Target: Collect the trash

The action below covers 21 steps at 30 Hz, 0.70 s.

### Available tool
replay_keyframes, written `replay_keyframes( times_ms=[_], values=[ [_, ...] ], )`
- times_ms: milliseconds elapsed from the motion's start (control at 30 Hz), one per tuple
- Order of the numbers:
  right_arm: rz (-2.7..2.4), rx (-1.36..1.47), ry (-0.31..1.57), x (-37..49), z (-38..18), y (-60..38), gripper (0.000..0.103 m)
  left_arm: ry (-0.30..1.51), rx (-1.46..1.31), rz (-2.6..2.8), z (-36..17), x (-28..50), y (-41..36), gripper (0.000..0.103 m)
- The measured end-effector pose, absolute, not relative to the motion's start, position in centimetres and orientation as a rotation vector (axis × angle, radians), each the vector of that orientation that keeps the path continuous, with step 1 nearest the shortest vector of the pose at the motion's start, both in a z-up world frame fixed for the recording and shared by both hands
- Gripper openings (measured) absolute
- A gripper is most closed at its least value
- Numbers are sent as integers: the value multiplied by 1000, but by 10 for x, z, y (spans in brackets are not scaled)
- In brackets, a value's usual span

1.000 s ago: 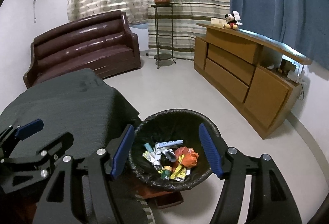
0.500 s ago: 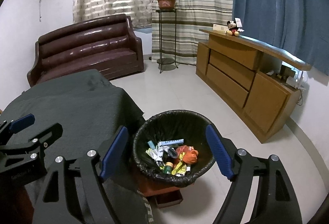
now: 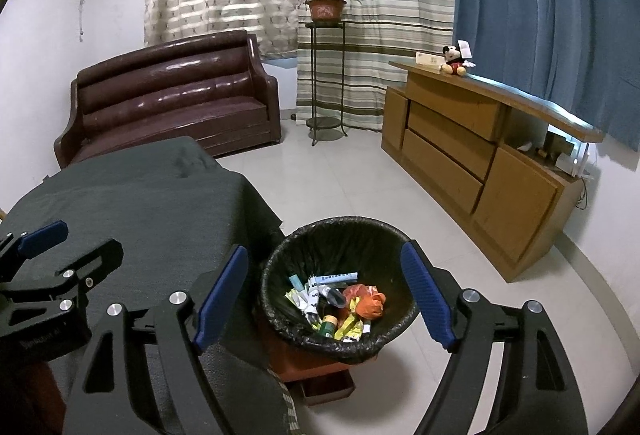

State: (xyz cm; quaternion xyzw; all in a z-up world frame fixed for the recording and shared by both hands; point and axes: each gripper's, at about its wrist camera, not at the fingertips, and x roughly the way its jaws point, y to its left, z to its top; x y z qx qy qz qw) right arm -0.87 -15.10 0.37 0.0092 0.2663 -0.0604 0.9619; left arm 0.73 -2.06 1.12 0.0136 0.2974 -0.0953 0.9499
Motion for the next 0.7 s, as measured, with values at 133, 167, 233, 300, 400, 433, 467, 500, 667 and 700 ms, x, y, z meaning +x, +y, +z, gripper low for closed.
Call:
replay_keyframes(
  times_ms=[133, 167, 233, 300, 400, 433, 467, 500, 667, 700],
  values=[
    [-122, 18, 538, -9, 4, -151, 77, 606, 27, -194, 11, 7, -21, 90],
    [-122, 18, 539, -9, 3, -151, 77, 606, 27, -193, 11, 7, -21, 90],
    [-122, 19, 539, -9, 4, -151, 77, 605, 26, -193, 11, 7, -21, 90],
    [-122, 18, 540, -9, 3, -151, 77, 605, 26, -193, 11, 7, -21, 90],
    [-122, 18, 539, -9, 3, -151, 77, 604, 26, -193, 11, 7, -21, 90],
    [-122, 19, 538, -9, 3, -151, 77, 604, 26, -193, 11, 7, -21, 90],
    [-122, 18, 538, -9, 3, -151, 77, 605, 26, -194, 11, 7, -21, 90],
    [-122, 18, 538, -9, 3, -151, 77, 605, 26, -194, 11, 7, -21, 90],
    [-122, 18, 539, -9, 2, -151, 77, 605, 26, -194, 11, 7, -22, 90],
    [-122, 18, 539, -9, 2, -151, 77, 604, 26, -193, 11, 7, -22, 90]
  ],
)
